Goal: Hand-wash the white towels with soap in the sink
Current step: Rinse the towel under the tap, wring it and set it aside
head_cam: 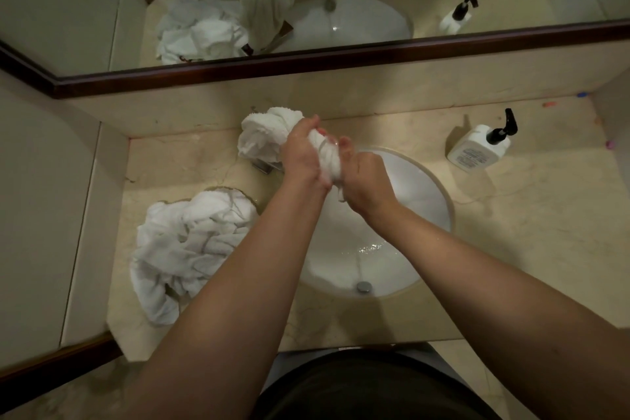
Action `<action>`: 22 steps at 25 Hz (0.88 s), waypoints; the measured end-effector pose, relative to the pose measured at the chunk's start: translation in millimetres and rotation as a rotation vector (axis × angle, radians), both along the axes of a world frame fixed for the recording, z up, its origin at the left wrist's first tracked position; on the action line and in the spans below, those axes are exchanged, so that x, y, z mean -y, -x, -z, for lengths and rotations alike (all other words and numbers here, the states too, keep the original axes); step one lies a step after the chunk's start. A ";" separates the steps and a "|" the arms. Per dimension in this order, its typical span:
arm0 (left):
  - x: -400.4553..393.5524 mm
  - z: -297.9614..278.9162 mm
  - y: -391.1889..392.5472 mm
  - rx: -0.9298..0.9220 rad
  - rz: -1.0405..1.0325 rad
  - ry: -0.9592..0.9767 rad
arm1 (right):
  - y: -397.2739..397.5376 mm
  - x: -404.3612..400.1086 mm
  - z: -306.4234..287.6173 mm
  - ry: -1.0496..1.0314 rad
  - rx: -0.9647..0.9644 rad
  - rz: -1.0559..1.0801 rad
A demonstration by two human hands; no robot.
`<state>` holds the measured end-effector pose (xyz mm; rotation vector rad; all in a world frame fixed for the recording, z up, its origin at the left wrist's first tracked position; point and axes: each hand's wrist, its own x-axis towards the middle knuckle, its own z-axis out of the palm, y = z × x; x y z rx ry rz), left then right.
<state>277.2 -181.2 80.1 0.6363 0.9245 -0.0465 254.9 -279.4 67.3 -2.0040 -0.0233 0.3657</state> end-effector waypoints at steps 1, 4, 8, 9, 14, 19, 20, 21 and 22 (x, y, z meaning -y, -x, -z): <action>0.7 1.2 -0.4 -0.010 -0.026 -0.019 | -0.8 -1.1 1.3 0.024 0.023 -0.009; 3.3 1.8 0.7 -0.017 -0.051 -0.124 | -3.6 -2.4 3.5 0.046 0.034 -0.001; -0.4 2.6 6.7 -0.007 -0.095 -0.287 | -3.4 4.8 -4.2 -0.046 -0.055 -0.028; -2.2 4.7 8.0 0.000 -0.092 -0.338 | -2.7 8.3 -7.7 -0.062 -0.103 -0.062; -17.8 9.7 24.6 0.239 0.154 -0.253 | -0.5 19.7 -19.0 -0.135 -0.262 -0.091; -21.7 16.6 31.0 0.380 0.244 -0.264 | -13.0 28.2 -28.2 -0.218 -0.424 -0.020; -18.9 13.9 30.8 0.387 0.218 -0.244 | -11.8 27.4 -27.9 -0.231 -0.442 -0.047; -16.4 11.4 30.4 0.389 0.193 -0.186 | -9.3 25.3 -26.8 -0.235 -0.452 -0.077; -13.0 6.3 31.0 0.414 0.178 -0.101 | -6.1 22.6 -26.4 -0.231 -0.453 -0.098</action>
